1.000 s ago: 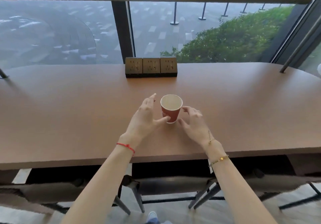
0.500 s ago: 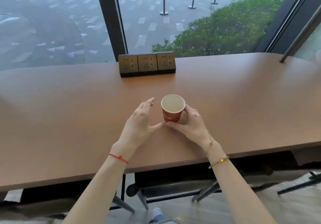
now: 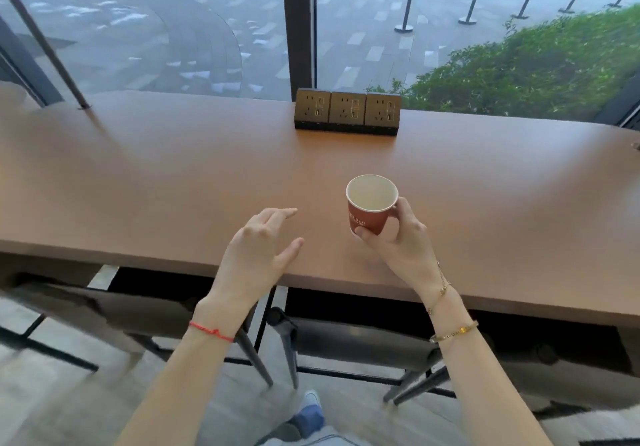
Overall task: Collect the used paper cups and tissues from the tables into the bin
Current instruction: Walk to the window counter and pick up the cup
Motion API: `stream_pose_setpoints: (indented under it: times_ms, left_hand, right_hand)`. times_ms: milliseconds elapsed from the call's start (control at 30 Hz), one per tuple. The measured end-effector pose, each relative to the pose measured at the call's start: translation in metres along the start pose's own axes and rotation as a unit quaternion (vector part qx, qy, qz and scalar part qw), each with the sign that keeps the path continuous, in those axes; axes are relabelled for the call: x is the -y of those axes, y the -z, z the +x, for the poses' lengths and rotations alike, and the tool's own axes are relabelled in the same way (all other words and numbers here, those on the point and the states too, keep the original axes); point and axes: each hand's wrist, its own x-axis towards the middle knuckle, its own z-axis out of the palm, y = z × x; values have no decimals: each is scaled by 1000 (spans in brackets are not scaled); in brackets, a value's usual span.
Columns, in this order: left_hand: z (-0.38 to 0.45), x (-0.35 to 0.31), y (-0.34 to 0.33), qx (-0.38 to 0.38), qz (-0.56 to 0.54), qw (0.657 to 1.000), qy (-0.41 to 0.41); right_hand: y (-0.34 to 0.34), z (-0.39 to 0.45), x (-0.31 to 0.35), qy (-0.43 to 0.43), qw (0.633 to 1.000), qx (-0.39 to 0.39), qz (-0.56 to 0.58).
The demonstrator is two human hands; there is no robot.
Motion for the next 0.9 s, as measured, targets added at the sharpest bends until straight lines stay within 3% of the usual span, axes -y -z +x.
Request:
stream_pose_setpoints:
  times_ms: [200,467,667,900]
  left_hand:
    - [-99,-21,20,-59,38,993,90]
    - [-266,-75,27,-132,65,954,260]
    - [-387,-118,31,-203,83,896,385]
    - [-516,-183,26,-293,113,794,521]
  right_hand:
    - [0,-48,9,76,992,97,18]
    - [1,-142,24,181,947,263,46]
    - [-13,-213,40,241,891,382,46]
    - [-39,-306,75,309,802,507,72]
